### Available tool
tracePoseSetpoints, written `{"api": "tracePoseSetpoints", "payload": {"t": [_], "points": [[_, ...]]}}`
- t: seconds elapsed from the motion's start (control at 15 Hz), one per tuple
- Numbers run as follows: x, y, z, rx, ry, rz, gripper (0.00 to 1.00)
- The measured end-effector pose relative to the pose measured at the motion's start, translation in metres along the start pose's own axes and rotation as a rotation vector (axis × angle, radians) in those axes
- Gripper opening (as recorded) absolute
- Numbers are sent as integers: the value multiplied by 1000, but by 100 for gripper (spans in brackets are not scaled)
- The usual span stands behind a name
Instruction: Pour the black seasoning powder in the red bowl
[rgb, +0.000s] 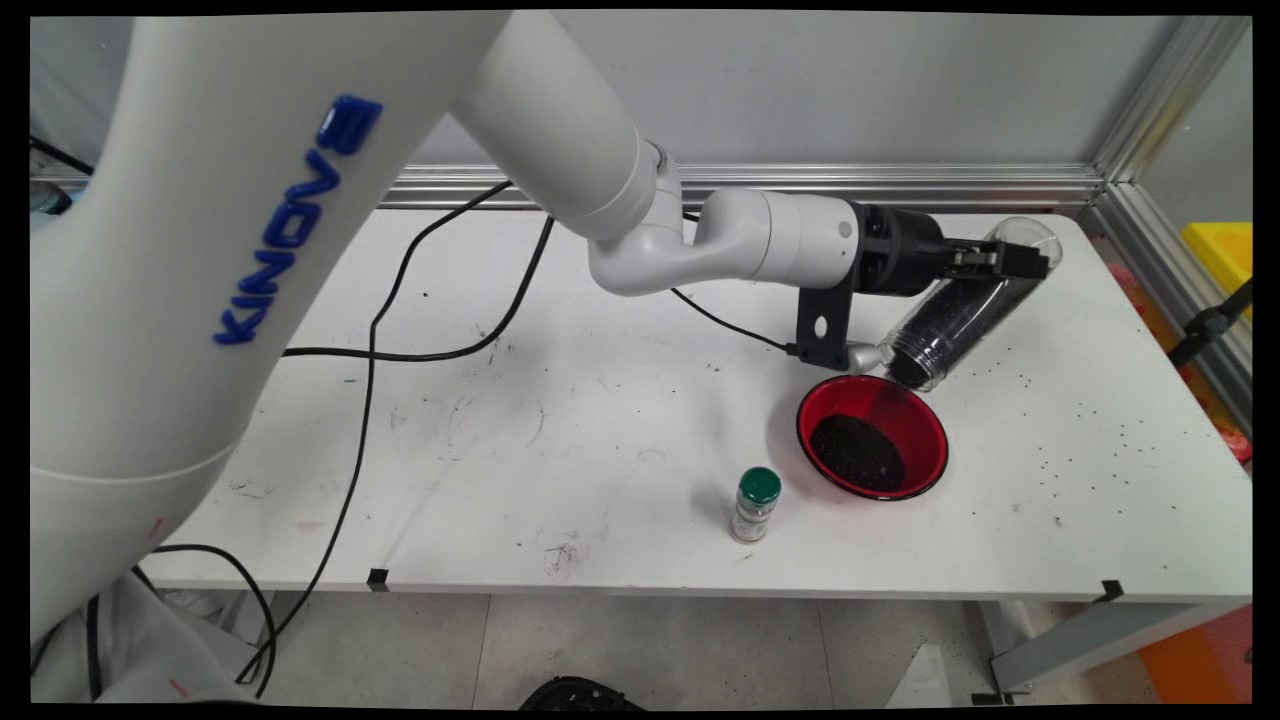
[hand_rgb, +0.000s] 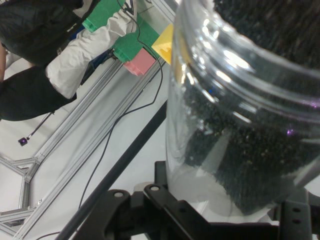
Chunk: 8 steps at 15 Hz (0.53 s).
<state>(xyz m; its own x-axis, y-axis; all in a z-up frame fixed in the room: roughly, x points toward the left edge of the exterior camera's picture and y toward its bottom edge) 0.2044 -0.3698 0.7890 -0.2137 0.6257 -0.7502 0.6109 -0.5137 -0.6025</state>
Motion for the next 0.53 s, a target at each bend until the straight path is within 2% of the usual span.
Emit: {"api": "tracePoseSetpoints", "payload": {"t": [0.53], "points": [[-3,1,1,-5,-3,-29,0]]}}
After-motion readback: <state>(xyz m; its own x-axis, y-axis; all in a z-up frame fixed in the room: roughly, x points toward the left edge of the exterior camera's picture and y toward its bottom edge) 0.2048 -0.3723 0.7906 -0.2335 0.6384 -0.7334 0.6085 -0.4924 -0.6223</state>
